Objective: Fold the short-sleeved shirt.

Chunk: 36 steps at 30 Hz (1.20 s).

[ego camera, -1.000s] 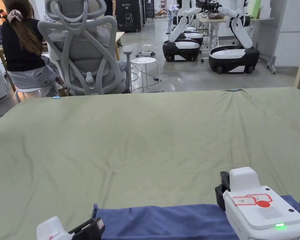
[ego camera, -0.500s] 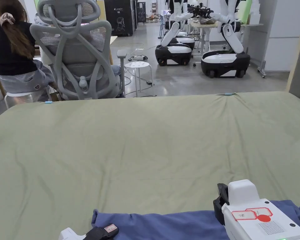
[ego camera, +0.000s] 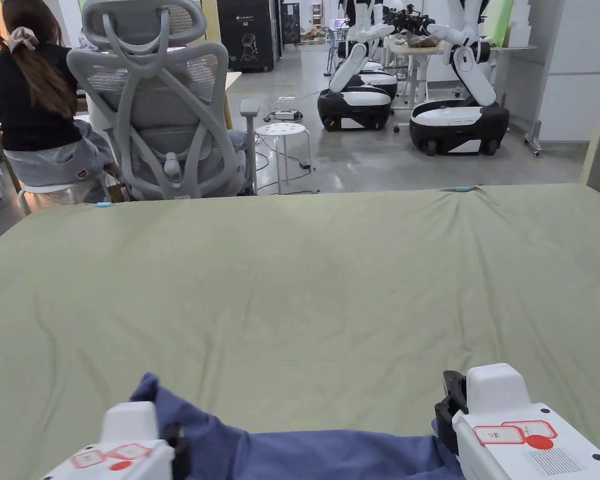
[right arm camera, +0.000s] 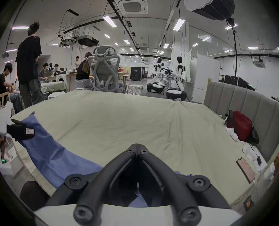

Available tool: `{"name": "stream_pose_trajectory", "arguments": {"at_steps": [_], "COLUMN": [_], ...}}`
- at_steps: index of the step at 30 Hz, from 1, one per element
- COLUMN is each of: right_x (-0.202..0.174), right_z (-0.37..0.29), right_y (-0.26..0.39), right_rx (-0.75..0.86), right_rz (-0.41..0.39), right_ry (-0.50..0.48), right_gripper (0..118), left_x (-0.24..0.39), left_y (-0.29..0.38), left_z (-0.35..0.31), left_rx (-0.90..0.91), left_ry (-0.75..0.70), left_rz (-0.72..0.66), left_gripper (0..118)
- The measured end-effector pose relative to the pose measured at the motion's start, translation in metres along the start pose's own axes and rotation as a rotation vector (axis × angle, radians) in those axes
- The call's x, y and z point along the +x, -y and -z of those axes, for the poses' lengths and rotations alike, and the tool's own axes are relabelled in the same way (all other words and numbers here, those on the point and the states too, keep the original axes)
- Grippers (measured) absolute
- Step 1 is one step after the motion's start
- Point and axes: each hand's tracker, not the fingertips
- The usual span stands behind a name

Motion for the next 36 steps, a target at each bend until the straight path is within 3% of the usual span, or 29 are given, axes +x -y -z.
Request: {"name": "stream_pose_trajectory", "arguments": {"at_steps": [5, 8, 11, 12, 13, 15, 16, 17, 20, 22, 23, 24, 25, 26, 34, 36], "right_x": [0.013, 0.025, 0.035, 0.037, 0.039, 0.042, 0.042, 0.043, 0.041, 0.039, 0.038, 0.036, 0.035, 0.035, 0.036, 0.038], "right_z": [-0.007, -0.01, -0.012, -0.012, -0.012, -0.011, -0.009, -0.007, -0.004, -0.003, -0.001, 0.0, 0.001, 0.002, 0.003, 0.002], "right_y": [0.006, 0.013, 0.022, 0.024, 0.025, 0.026, 0.026, 0.026, 0.026, 0.027, 0.028, 0.029, 0.029, 0.03, 0.034, 0.034], "right_rx": [-0.005, -0.02, -0.039, -0.043, -0.047, -0.053, -0.06, -0.067, -0.064, -0.063, -0.064, -0.066, -0.069, -0.069, -0.089, -0.09], "right_rz": [0.01, 0.029, 0.047, 0.041, 0.035, 0.037, 0.044, 0.05, 0.062, 0.066, 0.066, 0.067, 0.069, 0.071, 0.068, 0.066], "right_ry": [-0.003, -0.004, -0.01, -0.006, -0.008, -0.018, -0.023, -0.033, -0.05, -0.062, -0.067, -0.071, -0.077, -0.08, -0.076, -0.068], "right_gripper": [0, 0, 0, 0, 0, 0, 0, 0, 0, 0, 0, 0, 0, 0, 0, 0], "left_x": [0.117, 0.16, 0.17, 0.168, 0.164, 0.146, 0.132, 0.118, 0.091, 0.083, 0.079, 0.075, 0.071, 0.07, 0.137, 0.155], "left_y": [0.009, 0.024, 0.031, 0.027, 0.021, 0.002, -0.01, -0.019, -0.028, -0.023, -0.019, -0.013, -0.006, 0.001, 0.033, 0.037], "left_z": [0.021, 0.047, 0.066, 0.064, 0.058, 0.036, 0.027, 0.019, 0.005, 0.012, 0.018, 0.025, 0.032, 0.039, 0.069, 0.075], "left_rx": [-0.069, -0.135, -0.168, -0.162, -0.131, -0.064, -0.069, -0.054, 0.029, -0.009, -0.052, -0.085, -0.116, -0.139, -0.258, -0.271], "left_ry": [0.162, 0.171, 0.135, 0.129, 0.146, 0.228, 0.3, 0.349, 0.305, 0.216, 0.202, 0.21, 0.223, 0.224, 0.46, 0.453], "left_rz": [0.295, 0.37, 0.4, 0.387, 0.332, 0.186, 0.059, -0.05, -0.154, -0.153, -0.159, -0.176, -0.205, -0.236, -0.18, -0.154], "left_gripper": [8, 9, 34, 34, 61, 91, 98, 97, 98, 93, 82, 63, 21, 0, 0, 0]}}
